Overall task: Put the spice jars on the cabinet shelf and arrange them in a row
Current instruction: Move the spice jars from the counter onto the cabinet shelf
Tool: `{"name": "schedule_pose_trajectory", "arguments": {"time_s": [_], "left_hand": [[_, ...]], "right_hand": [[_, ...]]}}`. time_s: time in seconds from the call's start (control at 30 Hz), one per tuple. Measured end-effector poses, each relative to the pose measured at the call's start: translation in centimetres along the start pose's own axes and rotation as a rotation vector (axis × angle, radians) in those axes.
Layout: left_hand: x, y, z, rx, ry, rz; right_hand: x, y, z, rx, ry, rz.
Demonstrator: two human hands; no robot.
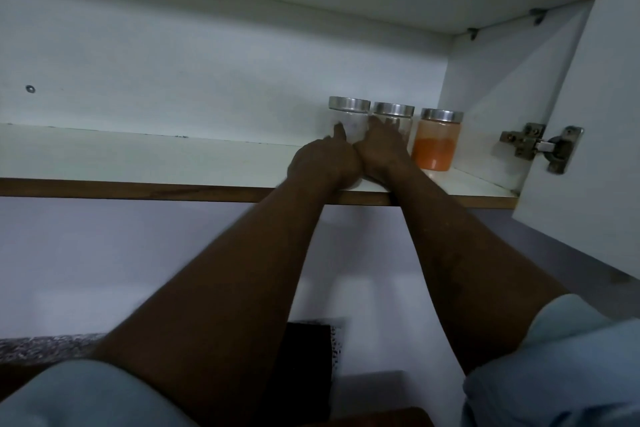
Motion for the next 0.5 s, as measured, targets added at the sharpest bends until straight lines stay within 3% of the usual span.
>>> {"name": "schedule_pose_trajectory", "arguments": {"time_s": [0.37, 0.5], "left_hand": [[-0.2, 0.2, -1.2, -0.072, 0.015, -0.03], [-0.6, 1.0, -3.2, -0.229, 0.029, -0.071]], "right_hand": [[-0.3, -0.1, -0.1, -0.146, 0.012, 0.052], [-0.2, 0.5, -0.7, -0.191, -0.009, 0.085]]}}
Point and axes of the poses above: each hand's wrist, its own z-axis towards the middle knuckle, its own y-axis out of the back of the hand, x = y × z, the point moved 2 cm from there along z, towards the middle knuckle, and after that the axes turned 4 degrees about x, right-handed, at the moved point
